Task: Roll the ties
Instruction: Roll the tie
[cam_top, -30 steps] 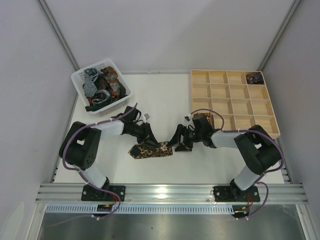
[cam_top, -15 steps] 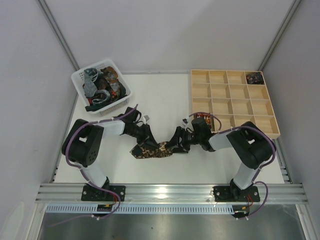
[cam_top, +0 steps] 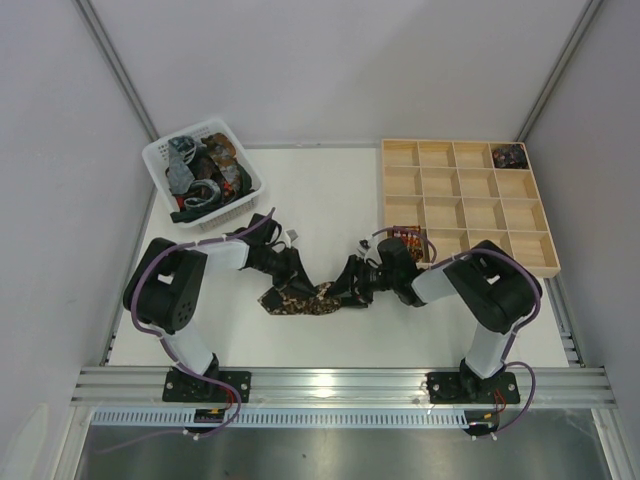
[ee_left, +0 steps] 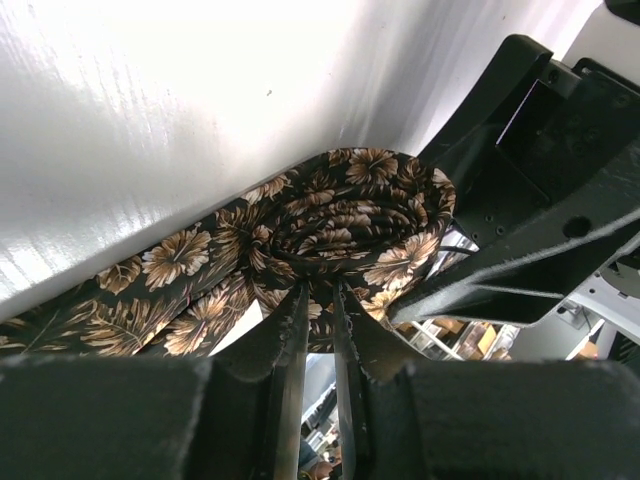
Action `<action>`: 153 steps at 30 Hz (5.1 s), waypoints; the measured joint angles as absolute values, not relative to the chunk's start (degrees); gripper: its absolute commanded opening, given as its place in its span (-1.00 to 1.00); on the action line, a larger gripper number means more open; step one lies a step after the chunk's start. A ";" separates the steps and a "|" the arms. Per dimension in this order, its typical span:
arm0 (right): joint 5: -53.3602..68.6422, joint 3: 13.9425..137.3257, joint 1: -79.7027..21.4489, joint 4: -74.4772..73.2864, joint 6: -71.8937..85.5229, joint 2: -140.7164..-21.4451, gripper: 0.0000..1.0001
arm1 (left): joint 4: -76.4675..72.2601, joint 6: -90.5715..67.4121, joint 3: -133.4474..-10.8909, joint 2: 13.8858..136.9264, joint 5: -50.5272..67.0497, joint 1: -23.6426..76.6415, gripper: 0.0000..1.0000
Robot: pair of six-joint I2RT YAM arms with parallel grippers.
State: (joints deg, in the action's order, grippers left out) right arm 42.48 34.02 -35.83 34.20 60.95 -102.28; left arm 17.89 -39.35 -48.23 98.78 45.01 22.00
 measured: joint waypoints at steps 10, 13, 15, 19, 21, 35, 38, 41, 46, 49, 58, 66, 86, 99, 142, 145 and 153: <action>41.87 34.04 -36.40 34.87 63.05 -104.33 -0.34 | 17.98 -38.81 -48.23 98.67 44.25 21.93 -0.59; 41.17 34.81 -36.49 31.55 61.80 -104.12 -0.48 | 18.50 -38.33 -48.23 98.26 43.72 21.96 -0.58; 40.45 36.49 -36.53 26.85 59.53 -103.22 -0.55 | 19.09 -37.69 -48.23 97.78 43.20 21.96 -0.59; 37.34 42.41 -36.80 14.22 53.45 -100.84 -0.62 | 20.25 -36.42 -48.23 96.68 41.69 21.93 -0.59; 35.44 46.00 -36.80 6.90 49.84 -100.01 -0.63 | 20.47 -35.94 -48.23 96.47 41.01 21.89 -0.59; 25.56 60.73 -36.80 -29.67 34.57 -99.39 -0.64 | 21.15 -35.51 -48.23 96.42 36.42 21.67 -0.63; 23.88 62.46 -36.80 -34.48 33.10 -99.39 -0.64 | 21.10 -35.51 -48.21 96.49 36.10 21.69 -0.63; 21.93 64.16 -36.80 -39.29 31.77 -99.39 -0.64 | 20.60 -35.53 -47.44 96.68 36.05 21.87 -0.64; 17.58 67.66 -36.82 -46.26 30.52 -99.68 -0.65 | 19.62 -35.99 -44.77 97.08 36.03 23.33 -0.66; 14.63 70.43 -37.34 -49.84 29.93 -100.53 -0.66 | 18.70 -37.15 -43.68 96.95 36.88 25.02 -0.65; 6.17 76.47 -41.47 -55.37 29.71 -103.94 -0.65 | 16.88 -41.30 -48.82 97.89 40.75 30.30 -0.65; 3.86 76.79 -42.96 -56.07 29.95 -104.53 -0.65 | 13.74 -45.28 -54.61 103.13 43.20 32.53 -0.65; 3.75 81.80 -46.04 -57.34 29.87 -107.00 -0.22 | 13.41 -47.03 -58.63 110.69 43.62 34.15 -0.68; -2.33 88.12 -51.09 -60.93 30.55 -112.31 -0.21 | 15.20 -46.48 -58.63 110.69 41.67 34.00 -0.74; -13.50 100.05 -59.72 -64.99 35.92 -121.84 0.34 | 24.95 -39.94 -34.92 78.65 37.23 15.97 -0.54; -13.54 100.05 -60.16 -65.01 35.62 -121.84 0.34 | 25.50 -39.92 -34.85 78.02 37.15 15.62 -0.55; -14.50 101.84 -60.71 -65.67 34.83 -121.82 0.35 | 26.09 -39.92 -33.58 75.70 36.67 14.96 -0.55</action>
State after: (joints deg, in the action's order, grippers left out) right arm -14.50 101.84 -60.71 -65.67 34.83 -121.82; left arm 26.09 -39.92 -33.58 75.70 36.67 14.96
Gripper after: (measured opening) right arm 0.672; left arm 0.229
